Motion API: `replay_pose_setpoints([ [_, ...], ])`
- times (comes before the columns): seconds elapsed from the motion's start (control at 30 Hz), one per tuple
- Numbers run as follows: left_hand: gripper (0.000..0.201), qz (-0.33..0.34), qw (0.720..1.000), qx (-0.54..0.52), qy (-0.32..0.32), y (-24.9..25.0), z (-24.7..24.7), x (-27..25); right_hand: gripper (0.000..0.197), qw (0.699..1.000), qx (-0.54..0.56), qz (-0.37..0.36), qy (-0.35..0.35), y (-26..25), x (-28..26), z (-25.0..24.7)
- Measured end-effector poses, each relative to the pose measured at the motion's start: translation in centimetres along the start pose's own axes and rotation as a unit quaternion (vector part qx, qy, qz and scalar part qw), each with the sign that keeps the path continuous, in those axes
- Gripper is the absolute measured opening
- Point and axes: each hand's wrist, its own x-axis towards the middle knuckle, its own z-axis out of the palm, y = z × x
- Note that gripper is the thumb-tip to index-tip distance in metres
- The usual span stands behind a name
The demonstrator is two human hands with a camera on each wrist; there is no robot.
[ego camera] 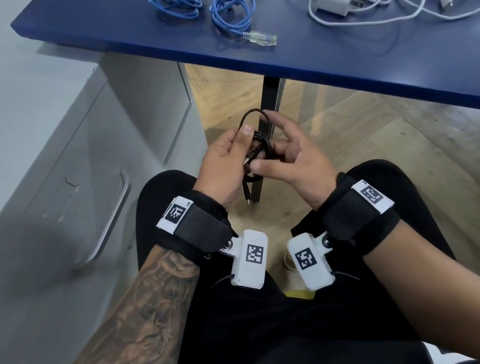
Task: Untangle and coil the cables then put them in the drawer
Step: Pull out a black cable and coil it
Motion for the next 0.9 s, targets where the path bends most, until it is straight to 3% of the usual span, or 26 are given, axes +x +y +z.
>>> replay_pose_setpoints([
  [0.1, 0.028, -0.002, 1.000, 0.002, 0.012, -0.4, -0.1, 0.4, 0.089, 0.998, -0.052, -0.017, -0.020, 0.0, -0.1, 0.3],
  [0.23, 0.031, -0.006, 1.000, -0.003, -0.001, -0.6, -0.1, 0.3, 0.082, 0.993, -0.107, -0.029, 0.039, 0.0, 0.2, 0.9],
  [0.3, 0.029, -0.014, 1.000, -0.008, -0.009, -0.4, -0.3, 0.3, 0.071, 0.994, -0.100, -0.017, 0.042, 0.0, 0.2, 0.6],
  [0.43, 0.047, -0.008, 0.999, 0.026, -0.044, -0.1, -0.4, 0.1, 0.037, 0.994, -0.085, -0.003, 0.069, -0.3, 0.6, -0.1],
  [0.5, 0.037, 0.008, 0.997, 0.042, -0.063, -0.2, -0.3, 0.0, 0.023, 0.992, -0.094, -0.010, 0.082, -0.3, 0.8, -0.3],
  [0.57, 0.032, 0.009, 0.998, 0.034, -0.057, -0.2, -0.3, 0.1, 0.021, 0.992, -0.107, -0.019, 0.072, -0.4, 0.7, -0.6],
  [0.67, 0.048, 0.012, 0.999, 0.019, -0.037, 0.0, -0.8, 0.4, 0.020, 0.993, -0.108, -0.020, 0.040, -0.8, 0.5, -1.0],
  [0.8, 0.022, -0.001, 0.997, 0.026, -0.074, 0.0, -1.5, 0.6, 0.006, 0.996, -0.057, 0.011, 0.065, -1.1, 0.9, -1.4],
  [0.9, 0.022, -0.010, 0.994, 0.010, -0.105, -0.1, -1.5, 0.6, 0.009, 0.994, -0.076, -0.012, 0.073, -1.2, 1.1, -1.5],
])
